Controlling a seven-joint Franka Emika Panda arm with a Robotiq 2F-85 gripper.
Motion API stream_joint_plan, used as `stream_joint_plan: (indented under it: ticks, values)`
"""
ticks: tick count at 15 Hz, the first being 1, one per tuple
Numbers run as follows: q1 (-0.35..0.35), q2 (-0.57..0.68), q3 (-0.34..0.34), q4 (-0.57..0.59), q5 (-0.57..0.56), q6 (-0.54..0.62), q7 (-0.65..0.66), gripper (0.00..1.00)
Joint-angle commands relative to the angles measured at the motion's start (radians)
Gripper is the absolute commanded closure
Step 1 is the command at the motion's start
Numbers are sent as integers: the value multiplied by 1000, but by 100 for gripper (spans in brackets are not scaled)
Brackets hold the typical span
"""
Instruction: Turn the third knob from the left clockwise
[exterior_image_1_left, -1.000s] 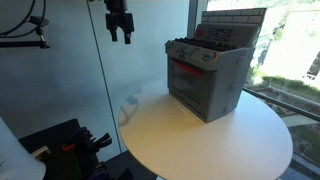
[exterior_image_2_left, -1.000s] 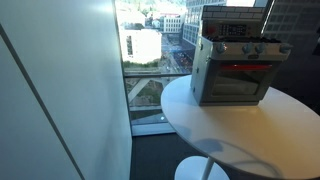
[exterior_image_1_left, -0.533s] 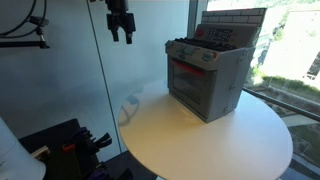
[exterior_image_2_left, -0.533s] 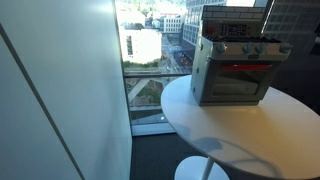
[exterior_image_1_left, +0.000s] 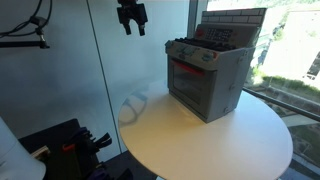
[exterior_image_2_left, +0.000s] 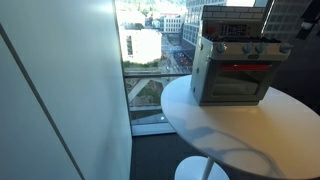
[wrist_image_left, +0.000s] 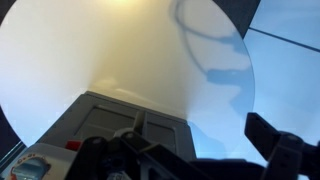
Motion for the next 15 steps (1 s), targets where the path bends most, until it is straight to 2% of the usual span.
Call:
stream_joint_plan:
  ticks: [1, 15]
  values:
    - [-22, 31, -7, 51, -44, 59, 39, 0]
    - [-113, 91, -22, 35, -125, 407, 264, 0]
